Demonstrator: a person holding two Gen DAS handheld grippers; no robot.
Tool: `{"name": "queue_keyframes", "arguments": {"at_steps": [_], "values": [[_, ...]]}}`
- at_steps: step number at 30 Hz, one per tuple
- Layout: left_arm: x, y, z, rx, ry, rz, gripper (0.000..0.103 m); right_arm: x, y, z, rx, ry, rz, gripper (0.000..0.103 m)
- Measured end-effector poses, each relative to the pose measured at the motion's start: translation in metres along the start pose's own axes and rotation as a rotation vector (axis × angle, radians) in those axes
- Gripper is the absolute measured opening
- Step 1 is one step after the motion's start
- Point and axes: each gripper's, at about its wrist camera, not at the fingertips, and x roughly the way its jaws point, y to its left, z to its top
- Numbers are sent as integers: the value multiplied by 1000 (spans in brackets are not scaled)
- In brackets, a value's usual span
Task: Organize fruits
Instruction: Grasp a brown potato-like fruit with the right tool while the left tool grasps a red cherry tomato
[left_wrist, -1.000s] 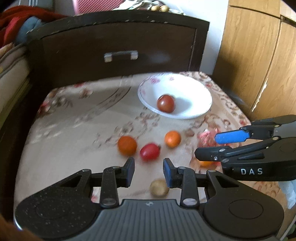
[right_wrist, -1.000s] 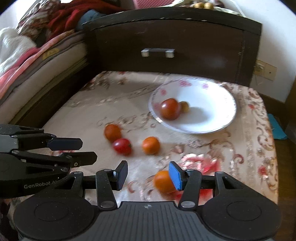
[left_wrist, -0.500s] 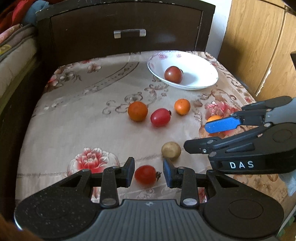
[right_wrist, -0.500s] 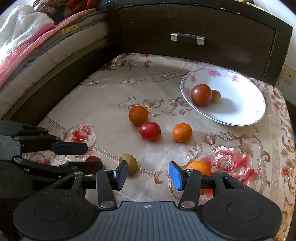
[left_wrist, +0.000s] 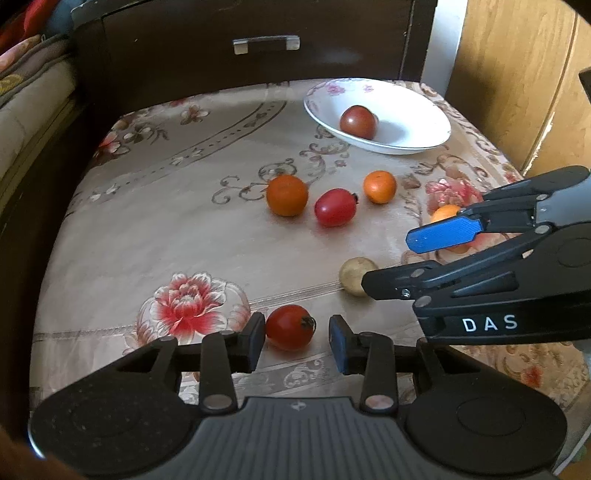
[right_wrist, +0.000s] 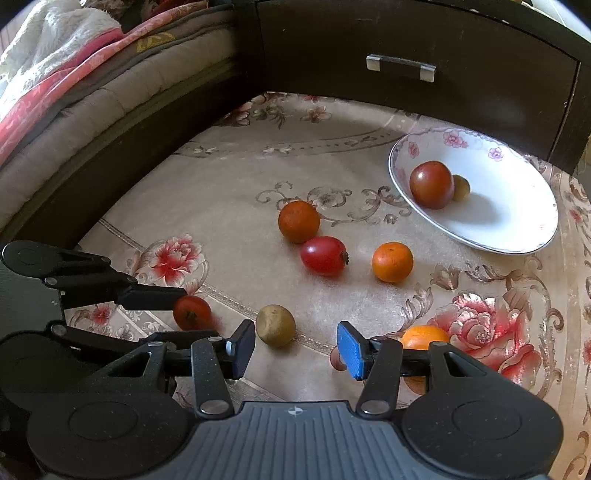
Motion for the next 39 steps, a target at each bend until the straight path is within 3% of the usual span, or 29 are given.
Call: {"name": "queue_keyframes", "arguments": {"at_steps": [7,12,16,26,39], "values": [[7,0,-1,5,15,1,44,11,4,3,-8,35,15,44],[7,-2,-2,24,12,4,44,16,3,2,-11,58,6,34],[6,-1,-1,23,13,-3,41,16,5,2,-25,71,9,20],[1,-6,1,42,-1,-23,38,-3,-4,0,-20,76,-2,19],[5,-33,0,118,18,-74,38,-21,-4,-33,-7,139,-53,19]]}}
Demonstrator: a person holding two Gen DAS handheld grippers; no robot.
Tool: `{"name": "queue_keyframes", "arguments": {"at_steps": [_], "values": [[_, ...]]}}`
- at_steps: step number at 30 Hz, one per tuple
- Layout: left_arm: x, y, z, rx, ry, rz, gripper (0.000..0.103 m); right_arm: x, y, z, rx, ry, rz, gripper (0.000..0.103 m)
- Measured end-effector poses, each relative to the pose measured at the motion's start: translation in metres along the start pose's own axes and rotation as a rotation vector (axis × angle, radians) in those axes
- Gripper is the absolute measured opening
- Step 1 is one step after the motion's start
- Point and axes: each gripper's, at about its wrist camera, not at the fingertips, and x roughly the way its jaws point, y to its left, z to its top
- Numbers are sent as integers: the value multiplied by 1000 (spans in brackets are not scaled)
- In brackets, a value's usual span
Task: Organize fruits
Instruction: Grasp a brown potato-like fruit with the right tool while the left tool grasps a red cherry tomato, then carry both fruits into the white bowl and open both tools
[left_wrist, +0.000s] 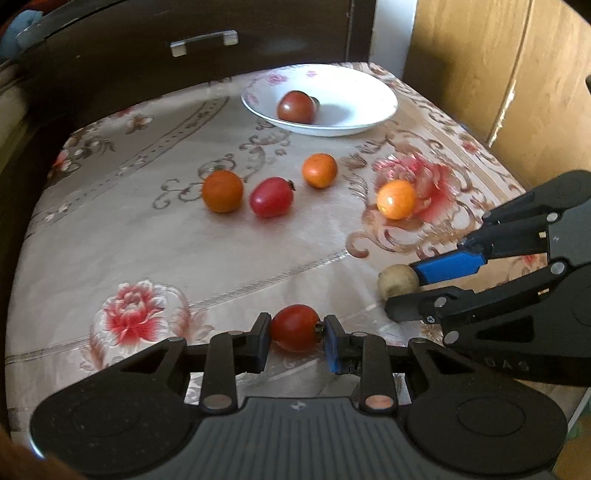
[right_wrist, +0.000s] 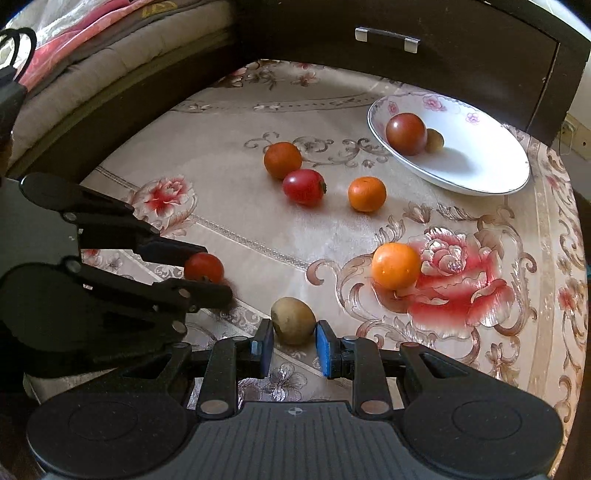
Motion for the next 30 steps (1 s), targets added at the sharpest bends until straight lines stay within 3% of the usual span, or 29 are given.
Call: {"name": "queue_keyframes", "arguments": {"at_steps": [18,30], "values": [[0,0,4,10,0,23,37,1,0,2,-22,-24,-1,18],[-4,-3,20,10,-43,31,37,-9,-8,6,14,-67,-22,18]]}}
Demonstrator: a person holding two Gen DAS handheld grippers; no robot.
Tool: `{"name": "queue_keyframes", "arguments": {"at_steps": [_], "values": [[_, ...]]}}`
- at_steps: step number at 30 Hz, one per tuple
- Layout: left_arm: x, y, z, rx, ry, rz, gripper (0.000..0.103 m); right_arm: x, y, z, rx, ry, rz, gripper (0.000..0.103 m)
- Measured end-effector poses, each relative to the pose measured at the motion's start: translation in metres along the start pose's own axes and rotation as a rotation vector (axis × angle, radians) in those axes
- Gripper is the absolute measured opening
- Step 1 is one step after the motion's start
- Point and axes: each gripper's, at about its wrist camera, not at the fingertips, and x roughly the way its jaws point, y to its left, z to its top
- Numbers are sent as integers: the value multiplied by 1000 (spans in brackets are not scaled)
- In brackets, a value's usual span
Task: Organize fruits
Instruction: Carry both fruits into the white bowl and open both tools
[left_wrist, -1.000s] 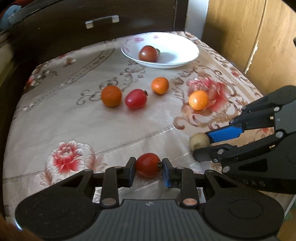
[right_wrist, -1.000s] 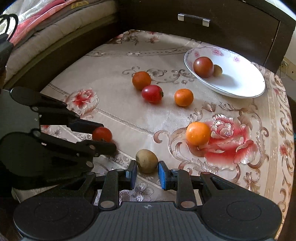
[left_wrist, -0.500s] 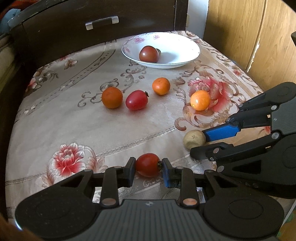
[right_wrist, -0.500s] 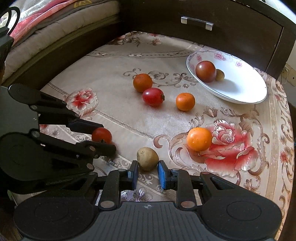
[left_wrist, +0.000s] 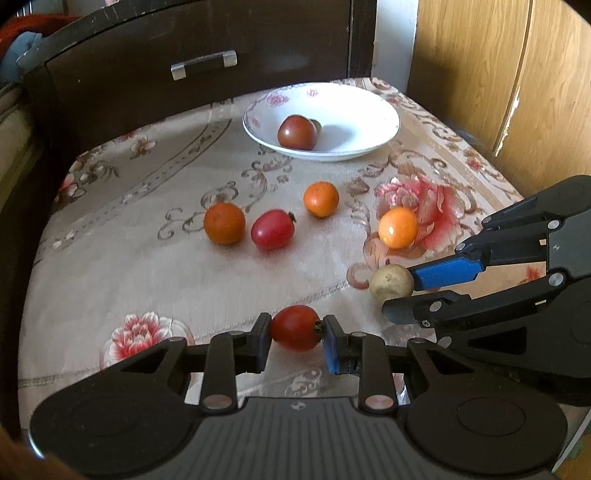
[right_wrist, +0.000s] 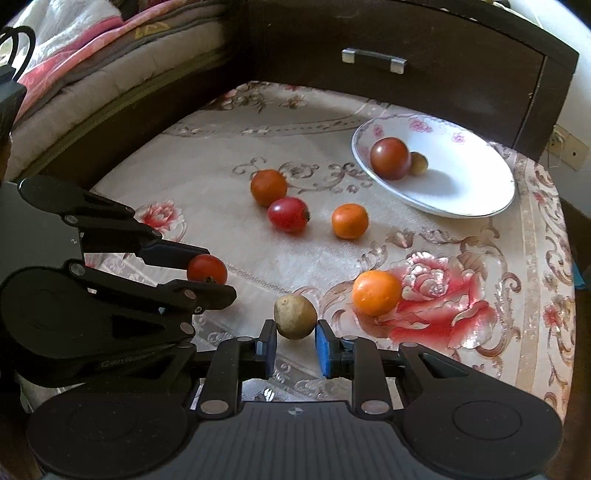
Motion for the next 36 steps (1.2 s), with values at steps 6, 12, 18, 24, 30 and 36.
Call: {"name": "queue_keyframes", "arguments": {"at_steps": [6,12,18,24,30,36], "values": [[0,-2,12,3,-23,1,37,-5,-8,6,25,-26,-19,18],[-1,-3,24,6,-46,4,36,-8,-15,11,42,-51,-35,18],[-1,-7,38,24,-71,11,35,-9,-20,17,53,-70,-56,19],[0,-8,52,19,-98,10,35,-12,-28,23,71,-94,-73,19],[6,-10,64,31,-108,14,35,-11,-37,28,82,-105,-98,19],[14,-9,83,41,-126,20,35,-7,-52,41,106,-128,-126,19]]}}
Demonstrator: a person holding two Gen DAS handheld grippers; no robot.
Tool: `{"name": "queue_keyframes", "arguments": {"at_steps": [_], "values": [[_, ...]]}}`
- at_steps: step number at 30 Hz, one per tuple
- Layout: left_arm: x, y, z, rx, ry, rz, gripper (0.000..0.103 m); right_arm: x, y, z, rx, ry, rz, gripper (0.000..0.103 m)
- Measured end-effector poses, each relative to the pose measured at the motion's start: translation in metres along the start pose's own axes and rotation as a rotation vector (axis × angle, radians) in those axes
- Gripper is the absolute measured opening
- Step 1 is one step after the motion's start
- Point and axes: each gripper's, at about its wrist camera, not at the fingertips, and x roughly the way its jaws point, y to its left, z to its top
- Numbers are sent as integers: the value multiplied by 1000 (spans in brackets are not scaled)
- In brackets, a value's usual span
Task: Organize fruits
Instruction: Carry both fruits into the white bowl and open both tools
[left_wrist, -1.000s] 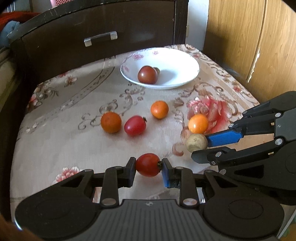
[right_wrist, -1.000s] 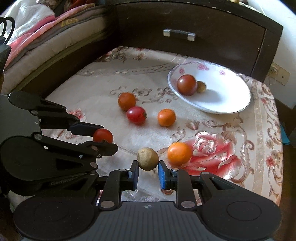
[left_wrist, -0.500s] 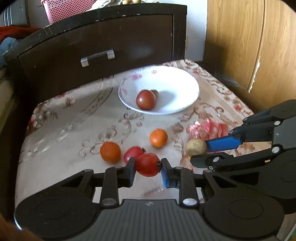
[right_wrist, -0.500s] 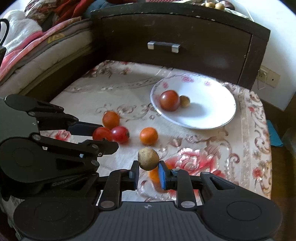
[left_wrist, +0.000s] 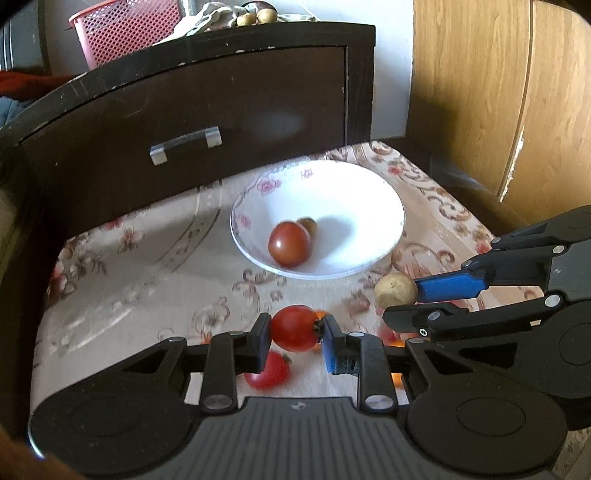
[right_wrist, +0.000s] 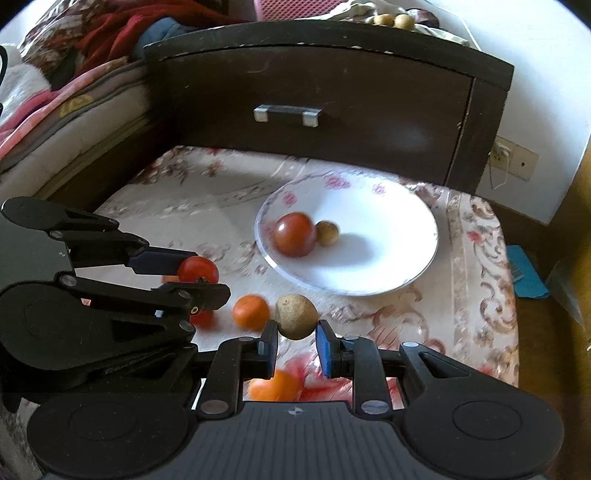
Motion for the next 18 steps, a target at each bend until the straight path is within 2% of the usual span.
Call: {"name": "queue_keyframes", "arguments": {"at_steps": [8,18], "values": [[24,6,24,-8,-8,-1,35,17,-16,17,32,-22,-33,19],[50,15,38,-35,4,-23,35,38,-30,26,35,-18,-50,19]]}}
